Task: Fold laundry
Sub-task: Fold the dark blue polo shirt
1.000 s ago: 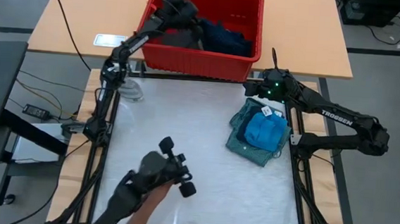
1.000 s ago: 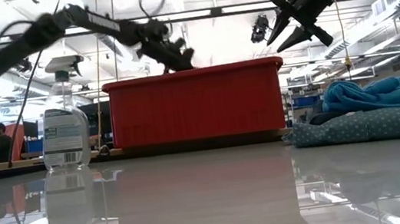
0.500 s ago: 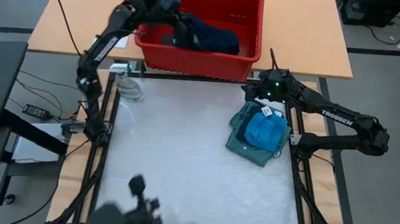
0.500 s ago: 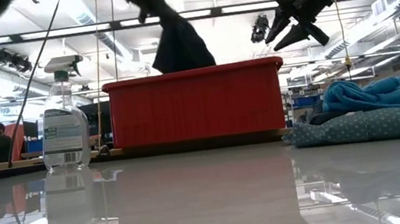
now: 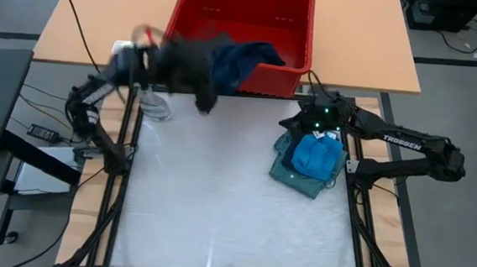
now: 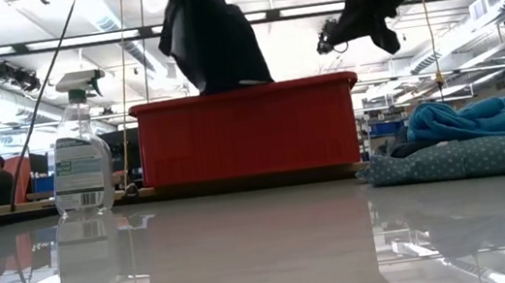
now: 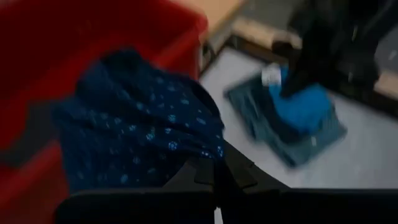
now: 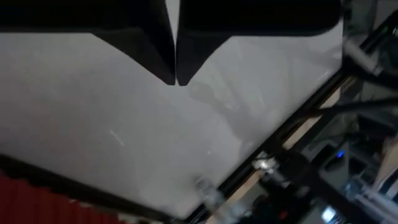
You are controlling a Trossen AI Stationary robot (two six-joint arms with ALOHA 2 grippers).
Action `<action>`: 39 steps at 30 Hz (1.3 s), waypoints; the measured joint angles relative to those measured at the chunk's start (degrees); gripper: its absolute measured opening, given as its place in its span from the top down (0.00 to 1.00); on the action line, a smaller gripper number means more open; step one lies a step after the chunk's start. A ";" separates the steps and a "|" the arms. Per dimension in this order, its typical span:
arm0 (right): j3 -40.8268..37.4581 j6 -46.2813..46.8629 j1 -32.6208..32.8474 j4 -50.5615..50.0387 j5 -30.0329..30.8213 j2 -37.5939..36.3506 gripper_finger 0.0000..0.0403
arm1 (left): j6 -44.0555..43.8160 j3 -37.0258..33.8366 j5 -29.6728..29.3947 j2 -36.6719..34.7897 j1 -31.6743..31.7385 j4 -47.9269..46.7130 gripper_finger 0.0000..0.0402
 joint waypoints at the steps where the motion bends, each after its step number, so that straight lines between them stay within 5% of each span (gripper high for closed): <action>1: 0.00 -0.01 1.11 -0.03 0.25 0.00 0.96 | -2.82 -1.85 -2.72 -0.37 -3.50 -0.72 1.00; 5: -0.03 -0.29 5.18 -0.31 2.99 0.00 0.98 | -16.49 -11.67 -9.46 -1.86 -16.19 -0.42 1.00; 9: -0.07 -0.46 8.47 -0.37 5.42 0.00 0.94 | -34.79 -22.49 -9.98 -2.49 -26.49 0.47 1.00; 16: -0.07 -0.55 12.21 -0.42 6.03 0.17 0.97 | -56.48 -38.45 -0.41 -2.55 -39.31 11.93 1.00; 23: -0.07 5.98 17.38 -0.35 9.07 0.17 0.97 | -60.49 -50.95 14.76 -2.55 -44.14 26.23 1.00; 32: -0.07 22.99 23.50 -0.25 13.26 2.58 0.95 | -60.10 -59.40 16.02 -2.66 -47.19 30.52 0.96; 39: -0.07 35.37 32.98 0.87 15.12 10.17 0.97 | -58.23 -62.99 11.55 -2.84 -57.34 39.18 0.97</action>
